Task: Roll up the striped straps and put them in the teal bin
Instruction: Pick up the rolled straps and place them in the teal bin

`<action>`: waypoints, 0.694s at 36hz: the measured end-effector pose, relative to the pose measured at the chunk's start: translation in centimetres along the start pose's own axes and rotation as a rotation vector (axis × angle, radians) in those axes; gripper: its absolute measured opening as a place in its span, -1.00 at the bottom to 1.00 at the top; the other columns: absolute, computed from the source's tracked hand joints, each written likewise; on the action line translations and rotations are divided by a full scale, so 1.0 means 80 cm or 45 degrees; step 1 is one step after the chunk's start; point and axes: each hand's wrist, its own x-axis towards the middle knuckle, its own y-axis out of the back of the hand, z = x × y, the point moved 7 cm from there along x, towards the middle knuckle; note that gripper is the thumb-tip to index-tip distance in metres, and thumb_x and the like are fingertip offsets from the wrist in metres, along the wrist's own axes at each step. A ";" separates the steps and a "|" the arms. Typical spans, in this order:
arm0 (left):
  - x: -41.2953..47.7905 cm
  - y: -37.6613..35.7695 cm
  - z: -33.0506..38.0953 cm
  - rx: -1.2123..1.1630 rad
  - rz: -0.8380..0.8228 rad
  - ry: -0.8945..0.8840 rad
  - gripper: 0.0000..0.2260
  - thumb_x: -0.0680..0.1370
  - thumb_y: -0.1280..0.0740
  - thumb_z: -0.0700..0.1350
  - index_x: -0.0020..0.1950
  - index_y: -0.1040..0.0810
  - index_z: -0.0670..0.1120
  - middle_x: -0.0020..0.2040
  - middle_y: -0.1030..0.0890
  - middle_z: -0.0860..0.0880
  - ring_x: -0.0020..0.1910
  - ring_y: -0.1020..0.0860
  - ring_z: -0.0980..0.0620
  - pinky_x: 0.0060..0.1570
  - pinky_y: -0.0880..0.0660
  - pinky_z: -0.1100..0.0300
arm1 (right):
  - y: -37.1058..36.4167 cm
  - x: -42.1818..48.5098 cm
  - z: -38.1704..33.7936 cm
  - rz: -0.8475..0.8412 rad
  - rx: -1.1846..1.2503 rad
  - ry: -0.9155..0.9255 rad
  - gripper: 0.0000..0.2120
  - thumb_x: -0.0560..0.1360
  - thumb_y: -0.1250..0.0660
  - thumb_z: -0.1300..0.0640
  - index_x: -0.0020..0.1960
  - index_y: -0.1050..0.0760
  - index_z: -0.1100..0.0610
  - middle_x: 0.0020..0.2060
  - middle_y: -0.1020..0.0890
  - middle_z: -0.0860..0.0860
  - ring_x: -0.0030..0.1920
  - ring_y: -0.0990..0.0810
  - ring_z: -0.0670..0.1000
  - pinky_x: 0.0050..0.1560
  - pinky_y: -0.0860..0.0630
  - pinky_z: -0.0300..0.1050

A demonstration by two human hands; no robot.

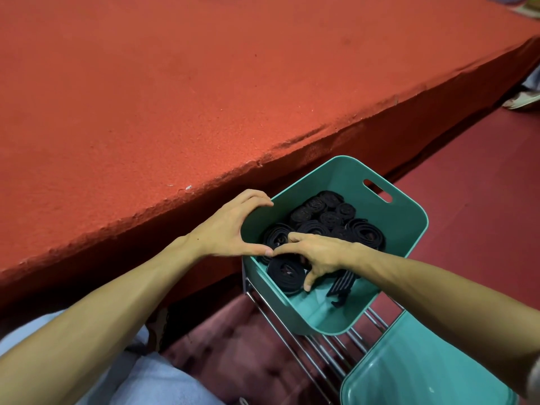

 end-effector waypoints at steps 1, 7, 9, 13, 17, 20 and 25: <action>0.001 -0.001 0.000 0.009 -0.014 0.005 -0.23 0.31 -0.47 0.32 0.38 -0.43 -0.08 0.34 -0.37 0.05 0.35 -0.38 0.15 0.37 -0.25 0.35 | 0.002 -0.002 -0.001 0.012 0.032 0.002 -0.03 0.22 -0.65 0.00 0.52 -0.25 -0.05 0.01 -0.30 -0.05 -0.08 -0.42 -0.04 -0.08 -0.29 -0.29; 0.000 -0.006 0.000 0.058 -0.117 0.060 -0.26 0.31 -0.41 0.37 0.37 -0.45 0.00 0.33 -0.27 0.12 0.34 -0.31 0.19 0.33 -0.22 0.39 | 0.026 -0.021 0.000 0.166 0.135 -0.064 -0.19 0.27 -0.61 -0.10 0.44 -0.37 -0.05 0.11 -0.37 -0.07 -0.06 -0.56 0.00 -0.06 -0.38 -0.25; 0.002 -0.004 0.006 0.107 -0.134 0.066 -0.23 0.30 -0.34 0.47 0.35 -0.46 0.01 0.32 -0.29 0.07 0.34 -0.28 0.12 0.35 -0.23 0.28 | 0.038 -0.037 0.001 0.254 0.148 -0.102 -0.26 0.29 -0.58 -0.15 0.40 -0.42 -0.03 0.13 -0.42 -0.04 -0.06 -0.56 -0.02 -0.07 -0.41 -0.25; 0.018 -0.007 0.033 0.230 -0.162 -0.001 -0.20 0.32 -0.21 0.55 0.30 -0.51 -0.01 0.33 -0.36 -0.02 0.38 -0.23 -0.02 0.39 -0.22 0.04 | 0.057 -0.087 -0.006 0.421 0.153 -0.147 -0.31 0.29 -0.56 -0.21 0.33 -0.49 0.01 0.06 -0.47 -0.07 -0.13 -0.54 -0.08 -0.03 -0.49 -0.20; 0.043 -0.034 0.072 0.356 -0.310 -0.065 -0.26 0.31 -0.19 0.48 0.31 -0.51 0.03 0.37 -0.34 -0.03 0.41 -0.18 -0.05 0.41 -0.17 -0.04 | 0.064 -0.149 -0.017 0.523 0.109 -0.200 -0.36 0.31 -0.55 -0.20 0.29 -0.52 0.06 0.02 -0.52 -0.03 -0.13 -0.52 -0.09 -0.01 -0.48 -0.20; 0.070 -0.056 0.112 0.377 -0.363 -0.163 -0.26 0.32 -0.17 0.48 0.29 -0.51 0.02 0.36 -0.35 -0.05 0.40 -0.22 -0.07 0.43 -0.18 -0.01 | 0.068 -0.200 -0.019 0.613 0.106 -0.271 -0.37 0.32 -0.54 -0.21 0.28 -0.53 0.06 0.01 -0.54 -0.04 -0.10 -0.51 -0.10 -0.01 -0.45 -0.27; 0.111 -0.107 0.190 0.329 -0.459 -0.290 -0.26 0.34 -0.17 0.46 0.28 -0.52 -0.05 0.30 -0.38 -0.06 0.35 -0.24 -0.08 0.40 -0.16 0.10 | 0.063 -0.290 -0.015 0.835 0.104 -0.409 -0.37 0.31 -0.51 -0.25 0.24 -0.56 0.10 -0.01 -0.54 -0.08 -0.05 -0.47 -0.15 -0.05 -0.34 -0.47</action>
